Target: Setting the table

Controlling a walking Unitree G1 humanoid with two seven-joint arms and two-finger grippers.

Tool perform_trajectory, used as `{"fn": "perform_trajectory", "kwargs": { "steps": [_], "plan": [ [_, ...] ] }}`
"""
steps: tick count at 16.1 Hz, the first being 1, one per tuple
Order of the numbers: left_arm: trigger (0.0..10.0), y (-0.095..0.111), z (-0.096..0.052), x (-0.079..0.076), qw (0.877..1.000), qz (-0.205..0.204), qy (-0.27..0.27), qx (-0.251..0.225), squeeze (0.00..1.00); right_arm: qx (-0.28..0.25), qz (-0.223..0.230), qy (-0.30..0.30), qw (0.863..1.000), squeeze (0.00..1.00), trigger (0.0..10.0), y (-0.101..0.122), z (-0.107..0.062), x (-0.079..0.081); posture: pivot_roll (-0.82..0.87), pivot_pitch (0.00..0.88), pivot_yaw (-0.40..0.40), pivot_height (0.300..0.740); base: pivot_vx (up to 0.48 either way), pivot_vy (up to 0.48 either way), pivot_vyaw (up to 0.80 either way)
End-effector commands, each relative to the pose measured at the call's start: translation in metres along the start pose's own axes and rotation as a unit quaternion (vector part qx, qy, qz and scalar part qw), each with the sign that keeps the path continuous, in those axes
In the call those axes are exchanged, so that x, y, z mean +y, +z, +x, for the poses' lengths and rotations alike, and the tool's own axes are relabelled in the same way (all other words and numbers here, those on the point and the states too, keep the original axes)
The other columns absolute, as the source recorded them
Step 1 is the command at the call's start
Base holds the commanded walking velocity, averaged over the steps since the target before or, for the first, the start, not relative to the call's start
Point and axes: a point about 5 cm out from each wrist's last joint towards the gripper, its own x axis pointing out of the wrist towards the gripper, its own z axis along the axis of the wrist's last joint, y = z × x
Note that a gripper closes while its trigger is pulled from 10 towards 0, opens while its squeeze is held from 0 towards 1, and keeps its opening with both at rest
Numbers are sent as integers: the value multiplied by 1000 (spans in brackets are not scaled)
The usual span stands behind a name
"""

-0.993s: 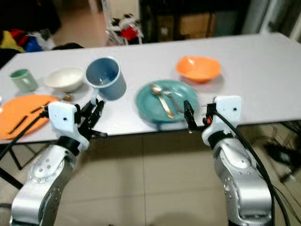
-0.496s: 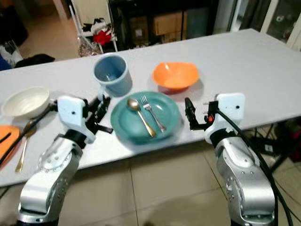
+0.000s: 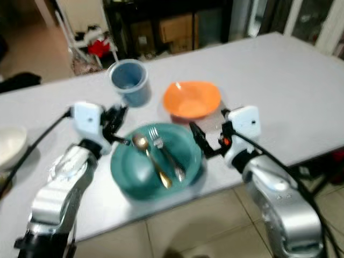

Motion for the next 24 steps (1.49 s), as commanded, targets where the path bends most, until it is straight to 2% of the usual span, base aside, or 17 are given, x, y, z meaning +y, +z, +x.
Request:
{"fn": "perform_trajectory", "kwargs": {
  "steps": [1,6,7,8,11,13,14,17,20,22,23,24],
  "plan": [
    [10000,-5,-2,16,1000,10,25,16,0,-6,-1,43,999,0,10000,5,0,12,-183,0,101,740,341,0,0],
    [10000,-15,10,19,998,27,16,61,0,12,-16,90,996,0,10000,5,-5,18,-186,0,102,740,68,0,0],
    [10000,-20,13,21,996,28,14,86,0,15,-19,102,994,0,10000,6,-5,20,-188,0,104,740,0,0,0],
    [10000,-26,16,23,993,19,17,112,0,16,-25,116,993,0,10000,7,-6,21,-188,0,104,740,0,0,0],
    [10000,-32,27,29,988,-6,32,149,0,31,-44,145,988,0,10000,6,-10,21,-191,0,104,740,0,0,0],
    [10000,-36,30,27,985,-14,16,170,0,40,-49,157,986,0,10000,5,-12,22,-193,0,108,740,0,0,0],
    [10000,-40,32,20,982,-35,-11,186,0,52,-52,166,983,0,10000,2,-14,22,-195,0,110,740,0,0,0],
    [10000,-51,30,11,974,-47,-36,217,0,67,-52,178,980,0,10000,-2,-17,24,-197,0,112,740,0,0,0],
    [10000,-61,27,9,967,-45,-42,247,0,78,-57,188,977,0,10000,-5,-20,26,-199,0,116,740,0,0,0],
    [10000,-65,28,10,968,-45,-40,244,0,79,-57,190,977,0,10000,-5,-21,26,-199,0,115,740,0,0,0],
    [10000,-65,29,12,972,-42,-32,230,925,79,-58,192,977,0,10000,-5,-21,27,-201,0,116,740,0,0,0],
    [10000,-65,29,12,973,-48,-31,222,1000,79,-59,192,976,0,10000,-5,-21,27,-202,0,116,740,0,0,0]
  ]
}}
